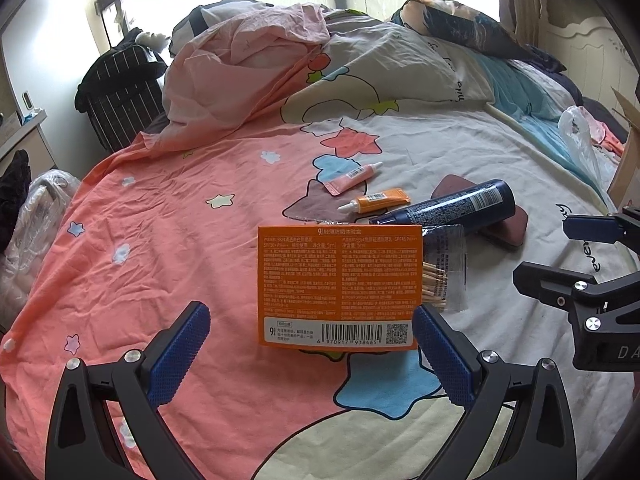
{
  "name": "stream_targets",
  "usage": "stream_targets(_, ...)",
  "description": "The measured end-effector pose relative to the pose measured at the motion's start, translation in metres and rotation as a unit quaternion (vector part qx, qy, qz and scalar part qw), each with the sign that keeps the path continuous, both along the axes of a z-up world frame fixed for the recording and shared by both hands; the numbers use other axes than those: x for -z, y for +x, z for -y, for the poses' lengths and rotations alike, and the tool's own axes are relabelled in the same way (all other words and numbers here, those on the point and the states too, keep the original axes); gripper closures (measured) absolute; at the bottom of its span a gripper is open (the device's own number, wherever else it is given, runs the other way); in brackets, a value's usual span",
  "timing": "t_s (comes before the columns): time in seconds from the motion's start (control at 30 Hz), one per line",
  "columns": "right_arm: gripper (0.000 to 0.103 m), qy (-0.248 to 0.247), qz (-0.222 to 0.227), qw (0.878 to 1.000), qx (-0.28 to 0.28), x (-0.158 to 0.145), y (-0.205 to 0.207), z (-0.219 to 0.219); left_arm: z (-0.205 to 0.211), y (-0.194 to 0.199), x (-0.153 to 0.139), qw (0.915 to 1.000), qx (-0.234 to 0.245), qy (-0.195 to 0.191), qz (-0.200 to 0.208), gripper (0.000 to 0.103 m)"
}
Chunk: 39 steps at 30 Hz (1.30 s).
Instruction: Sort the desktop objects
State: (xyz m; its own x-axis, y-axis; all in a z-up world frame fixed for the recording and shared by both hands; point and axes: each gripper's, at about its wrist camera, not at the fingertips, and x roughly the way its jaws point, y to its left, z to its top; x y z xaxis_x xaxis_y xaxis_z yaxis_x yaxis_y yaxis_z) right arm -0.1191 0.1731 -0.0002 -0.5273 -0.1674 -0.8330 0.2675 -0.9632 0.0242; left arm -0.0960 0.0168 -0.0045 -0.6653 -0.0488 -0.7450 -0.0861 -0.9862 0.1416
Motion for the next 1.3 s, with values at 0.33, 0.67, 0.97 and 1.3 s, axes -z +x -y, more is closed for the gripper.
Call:
stream_targets(0.33, 0.02, 0.003, 0.003, 1.0, 0.002, 0.007, -0.01, 0.004, 0.001, -0.009, 0.01, 0.9999, 0.005, 0.006, 0.011, 0.0)
stream_targets(0.67, 0.02, 0.012, -0.003, 1.0, -0.004, 0.006, -0.013, 0.009, 0.006, -0.018, 0.016, 0.9989, 0.007, 0.033, 0.032, 0.0)
stream_targets(0.97, 0.02, 0.007, -0.003, 1.0, -0.005, 0.006, -0.015, 0.009, 0.006, -0.025, 0.018, 0.9972, 0.014, 0.054, 0.05, 0.0)
stream_targets(1.3, 0.02, 0.005, -0.005, 1.0, 0.002, 0.004, -0.016, 0.005, 0.002, -0.026, 0.017, 0.9978, 0.015, 0.043, 0.047, 0.0)
